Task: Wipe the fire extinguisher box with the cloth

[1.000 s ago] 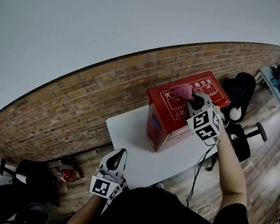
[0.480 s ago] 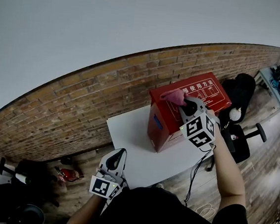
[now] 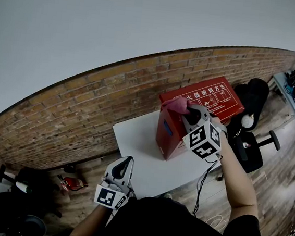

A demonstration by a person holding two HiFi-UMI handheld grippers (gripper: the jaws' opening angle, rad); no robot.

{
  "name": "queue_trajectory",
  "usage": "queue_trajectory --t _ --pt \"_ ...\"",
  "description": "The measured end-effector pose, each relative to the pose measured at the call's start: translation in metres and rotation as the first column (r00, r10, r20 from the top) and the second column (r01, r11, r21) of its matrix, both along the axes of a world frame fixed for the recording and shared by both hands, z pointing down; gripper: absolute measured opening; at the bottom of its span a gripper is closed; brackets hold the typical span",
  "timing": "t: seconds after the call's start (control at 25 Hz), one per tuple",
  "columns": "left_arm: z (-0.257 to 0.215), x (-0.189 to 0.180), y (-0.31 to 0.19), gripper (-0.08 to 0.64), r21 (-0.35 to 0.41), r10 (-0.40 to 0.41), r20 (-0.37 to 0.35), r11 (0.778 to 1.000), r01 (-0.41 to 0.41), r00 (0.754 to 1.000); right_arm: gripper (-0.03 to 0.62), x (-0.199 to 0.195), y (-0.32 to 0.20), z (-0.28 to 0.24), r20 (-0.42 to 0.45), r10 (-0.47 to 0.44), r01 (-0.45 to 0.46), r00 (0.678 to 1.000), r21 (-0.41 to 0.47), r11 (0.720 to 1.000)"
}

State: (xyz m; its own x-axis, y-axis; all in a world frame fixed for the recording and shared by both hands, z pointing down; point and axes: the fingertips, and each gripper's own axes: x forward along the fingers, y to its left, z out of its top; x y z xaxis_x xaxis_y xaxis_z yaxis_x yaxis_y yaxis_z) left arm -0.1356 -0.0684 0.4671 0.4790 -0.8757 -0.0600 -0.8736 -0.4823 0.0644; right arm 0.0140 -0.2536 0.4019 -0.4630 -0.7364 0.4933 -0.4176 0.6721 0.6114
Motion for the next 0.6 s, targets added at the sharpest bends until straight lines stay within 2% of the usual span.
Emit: queue_trajectory --t 0.6 --pt "-0.002 -0.012 0.010 0.048 0.012 -0.020 -0.001 1.000 0.020 1.000 0.069 -0.032 0.016 0.000 -0.003 -0.052 0.052 0.999 -0.004 0.999"
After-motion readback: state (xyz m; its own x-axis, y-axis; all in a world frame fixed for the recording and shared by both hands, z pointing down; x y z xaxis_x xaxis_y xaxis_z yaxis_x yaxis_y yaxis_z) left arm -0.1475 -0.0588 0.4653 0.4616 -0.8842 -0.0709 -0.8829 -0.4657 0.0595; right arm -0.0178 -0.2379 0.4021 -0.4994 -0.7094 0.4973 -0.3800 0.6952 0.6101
